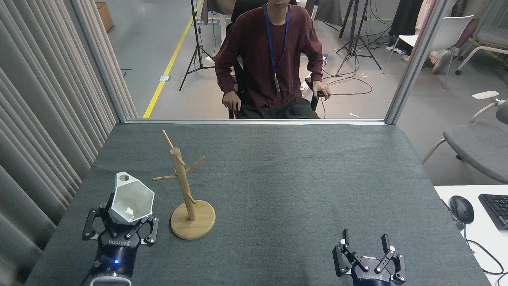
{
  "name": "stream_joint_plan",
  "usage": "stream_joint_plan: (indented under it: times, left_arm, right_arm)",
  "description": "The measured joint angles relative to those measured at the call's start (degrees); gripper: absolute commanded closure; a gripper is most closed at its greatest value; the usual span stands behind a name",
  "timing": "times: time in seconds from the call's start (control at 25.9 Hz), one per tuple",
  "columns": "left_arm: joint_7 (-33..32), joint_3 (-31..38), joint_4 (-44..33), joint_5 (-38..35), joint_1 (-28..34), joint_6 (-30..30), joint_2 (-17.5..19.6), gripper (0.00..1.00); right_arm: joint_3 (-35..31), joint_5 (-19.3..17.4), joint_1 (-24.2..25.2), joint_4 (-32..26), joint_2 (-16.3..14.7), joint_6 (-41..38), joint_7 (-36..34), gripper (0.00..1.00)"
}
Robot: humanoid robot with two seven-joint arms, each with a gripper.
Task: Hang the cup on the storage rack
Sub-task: 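Carry the cup with the left gripper beside the wooden stand, then raise the cup with the left gripper onto a stand peg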
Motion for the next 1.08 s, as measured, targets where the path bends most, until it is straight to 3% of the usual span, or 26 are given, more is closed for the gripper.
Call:
stream_joint_plan:
  times: [0.58, 1.08]
  left_arm:
    - [0.1, -0.3, 7.3, -8.2, -6.0, 2.0, -1.1, 0.47]
    - [1.0, -0.7, 8.9, -12.5, -6.6, 2.4, -2.4, 0.47]
  right_arm:
    - [0.0, -0.1, 0.0, 0.5, -0.2, -0.5, -0.2, 0.01]
    - [-0.2, -0.4, -0.6, 1.1, -0.3, -0.7, -0.4, 0.01]
